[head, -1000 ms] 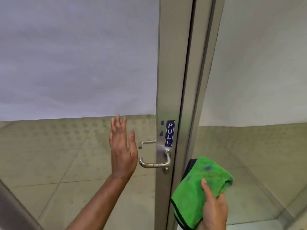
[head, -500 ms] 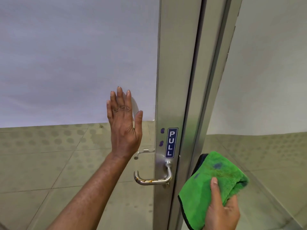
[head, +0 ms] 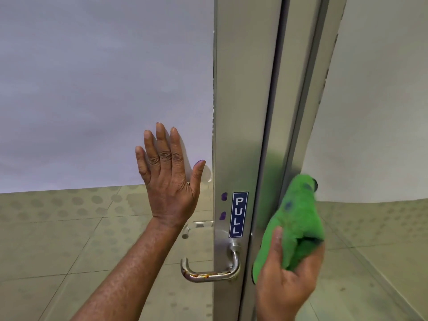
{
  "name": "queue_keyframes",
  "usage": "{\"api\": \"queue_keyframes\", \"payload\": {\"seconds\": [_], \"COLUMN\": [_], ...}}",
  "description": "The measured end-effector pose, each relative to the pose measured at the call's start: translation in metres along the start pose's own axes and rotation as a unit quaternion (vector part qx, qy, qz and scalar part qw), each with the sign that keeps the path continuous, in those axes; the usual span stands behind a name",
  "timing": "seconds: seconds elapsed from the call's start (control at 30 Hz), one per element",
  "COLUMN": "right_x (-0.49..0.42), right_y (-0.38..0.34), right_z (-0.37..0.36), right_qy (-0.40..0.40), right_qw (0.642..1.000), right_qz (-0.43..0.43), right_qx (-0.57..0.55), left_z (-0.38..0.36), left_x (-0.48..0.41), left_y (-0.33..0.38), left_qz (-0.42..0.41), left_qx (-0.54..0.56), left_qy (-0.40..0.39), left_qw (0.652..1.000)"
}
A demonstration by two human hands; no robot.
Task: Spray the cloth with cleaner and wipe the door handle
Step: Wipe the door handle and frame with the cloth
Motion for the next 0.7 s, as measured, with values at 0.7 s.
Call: {"api": "queue_keyframes", "payload": {"seconds": [0.7], "right_x": [0.014], "right_y": [0.065], "right_z": [-0.043], "right_qy": [-0.38], "right_qw": [0.817], "right_qz": [0.36], "right_qx": [0.242], "left_z": [-0.004], "left_x": [0.002], "left_y": [0.002], "left_qz": [-0.023], "left_qx": [-0.005], "left_qy": [0.042], "left_qw": [0.999]}}
Point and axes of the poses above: each hand's wrist, its own x-axis away from the middle knuckle, its own z-axis out of the back of the hand, y = z × x, the point moved 2 cm from there along -x, towards the middle knuckle, and after that the axes turned 5 degrees about y, right-handed, at the moved point
